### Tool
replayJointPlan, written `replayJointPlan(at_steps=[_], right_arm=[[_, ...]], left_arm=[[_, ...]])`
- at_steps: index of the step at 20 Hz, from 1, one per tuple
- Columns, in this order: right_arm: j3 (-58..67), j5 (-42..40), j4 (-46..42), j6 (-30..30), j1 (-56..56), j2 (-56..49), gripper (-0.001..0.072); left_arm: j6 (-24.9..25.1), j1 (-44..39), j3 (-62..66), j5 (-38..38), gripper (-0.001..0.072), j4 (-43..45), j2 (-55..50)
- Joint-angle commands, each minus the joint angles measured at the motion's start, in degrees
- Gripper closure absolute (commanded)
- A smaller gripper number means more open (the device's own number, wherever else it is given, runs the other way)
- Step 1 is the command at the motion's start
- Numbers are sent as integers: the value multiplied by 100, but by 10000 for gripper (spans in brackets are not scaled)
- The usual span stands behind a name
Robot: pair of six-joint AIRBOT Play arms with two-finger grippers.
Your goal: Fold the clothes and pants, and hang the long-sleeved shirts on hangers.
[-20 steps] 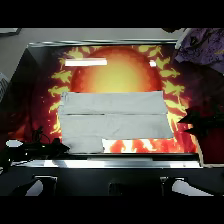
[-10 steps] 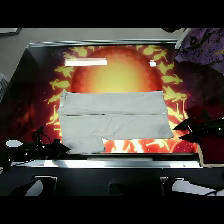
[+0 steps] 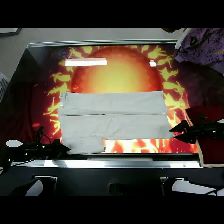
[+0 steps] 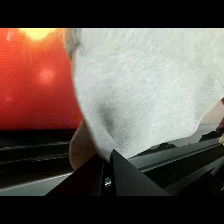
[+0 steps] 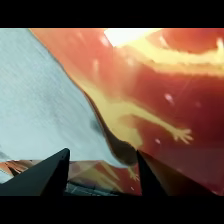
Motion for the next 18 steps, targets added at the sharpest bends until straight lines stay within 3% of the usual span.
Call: replayJointPlan(at_steps=[1, 3, 6, 9, 13, 15, 18], right_arm=[[-37, -243, -4, -111, 289, -20, 273], [-37, -319, -173, -70, 584, -22, 306], [-35, -221, -197, 20, 737, 2, 680], [-35, -39, -208, 140, 737, 313, 680], [-35, 251, -546, 861, 737, 1239, 680], [-35, 531, -623, 1040, 737, 1808, 680], [-35, 608, -710, 1314, 737, 2588, 680]], left_arm=[[-26, -4, 0, 15, 690, 2, -4], [-39, -4, 0, 13, 690, 2, -4], [-136, -2, 59, 11, 690, 4, -2], [-273, 103, 470, -258, 692, 103, 42], [-1543, 356, 1484, -925, 693, 1488, 557], [-1711, 376, 1838, -1495, 692, 1864, 898], [-1967, 240, 1956, -1659, 693, 1797, 1294]])
